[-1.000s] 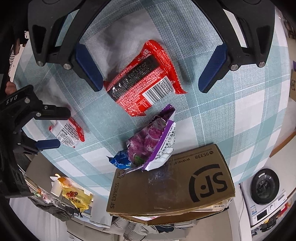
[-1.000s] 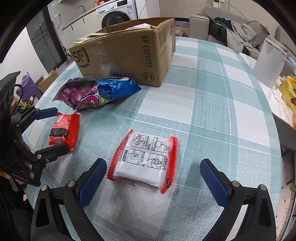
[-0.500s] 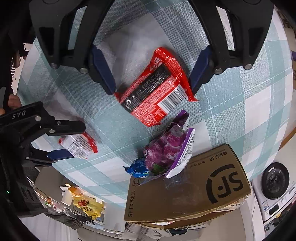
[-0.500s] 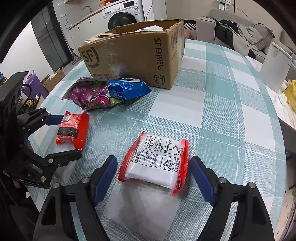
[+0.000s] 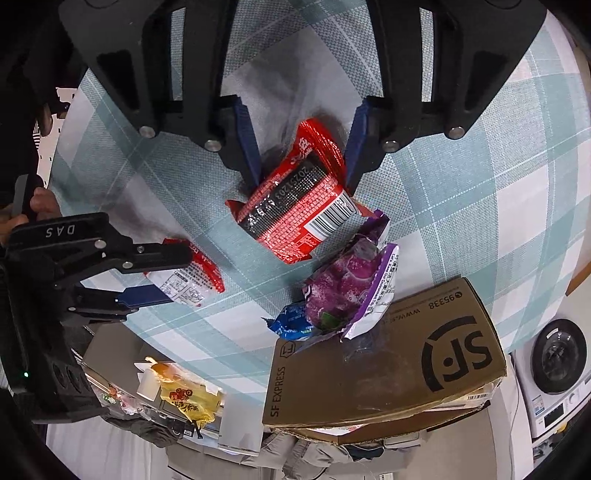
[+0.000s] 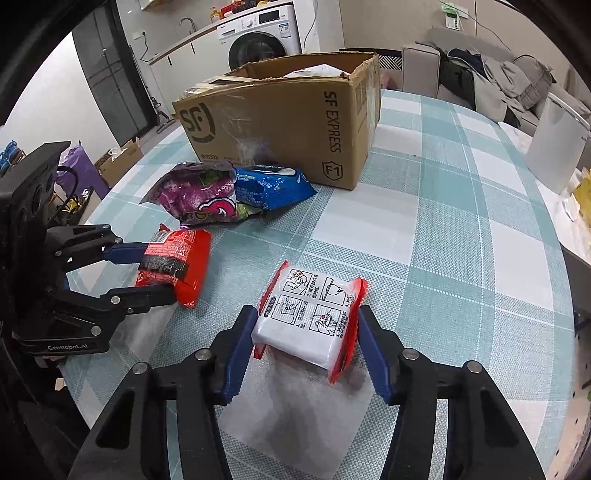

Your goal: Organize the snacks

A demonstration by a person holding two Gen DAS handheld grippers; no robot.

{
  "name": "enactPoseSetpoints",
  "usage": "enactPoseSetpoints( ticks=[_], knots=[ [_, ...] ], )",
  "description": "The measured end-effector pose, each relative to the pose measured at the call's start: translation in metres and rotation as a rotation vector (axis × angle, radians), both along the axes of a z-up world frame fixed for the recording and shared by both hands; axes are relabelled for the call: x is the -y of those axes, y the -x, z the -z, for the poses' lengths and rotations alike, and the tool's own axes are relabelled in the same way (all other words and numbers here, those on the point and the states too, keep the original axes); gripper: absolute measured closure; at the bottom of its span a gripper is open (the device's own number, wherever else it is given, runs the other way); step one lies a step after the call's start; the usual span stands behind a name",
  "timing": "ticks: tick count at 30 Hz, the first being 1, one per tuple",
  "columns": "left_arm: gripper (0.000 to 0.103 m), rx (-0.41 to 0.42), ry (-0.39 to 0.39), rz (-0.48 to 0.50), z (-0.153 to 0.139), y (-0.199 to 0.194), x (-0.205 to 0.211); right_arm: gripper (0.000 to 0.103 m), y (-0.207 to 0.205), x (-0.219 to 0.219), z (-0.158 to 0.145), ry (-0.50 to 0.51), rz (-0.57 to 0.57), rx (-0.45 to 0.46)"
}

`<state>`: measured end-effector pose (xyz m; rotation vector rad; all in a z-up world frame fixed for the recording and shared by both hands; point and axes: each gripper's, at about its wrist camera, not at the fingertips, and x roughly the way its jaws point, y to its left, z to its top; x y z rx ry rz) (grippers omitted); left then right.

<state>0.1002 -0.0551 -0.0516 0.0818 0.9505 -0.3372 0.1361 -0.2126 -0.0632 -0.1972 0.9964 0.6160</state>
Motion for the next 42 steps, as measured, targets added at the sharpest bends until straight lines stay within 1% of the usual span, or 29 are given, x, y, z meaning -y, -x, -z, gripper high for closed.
enactPoseSetpoints(
  ticks=[9,16,22,30,42],
  knots=[
    [0.063,0.031,0.039,-0.016,-0.011,0.003,-0.009,0.049,0.004,0.001,-0.007,-0.028,-0.006,0.019],
    [0.063,0.057,0.074,-0.046,-0.020,0.003,-0.019,0.049,0.004,0.005,-0.017,-0.067,0.010,0.039],
    [0.063,0.079,0.088,-0.062,-0.027,0.004,-0.024,0.049,0.005,0.008,-0.024,-0.099,0.023,0.055],
    [0.063,0.111,0.122,-0.056,-0.040,0.009,-0.028,0.049,0.004,0.013,-0.032,-0.141,0.035,0.067],
    [0.063,0.183,0.134,-0.102,-0.065,0.023,-0.045,0.049,0.005,0.023,-0.049,-0.213,0.082,0.098]
  ],
)
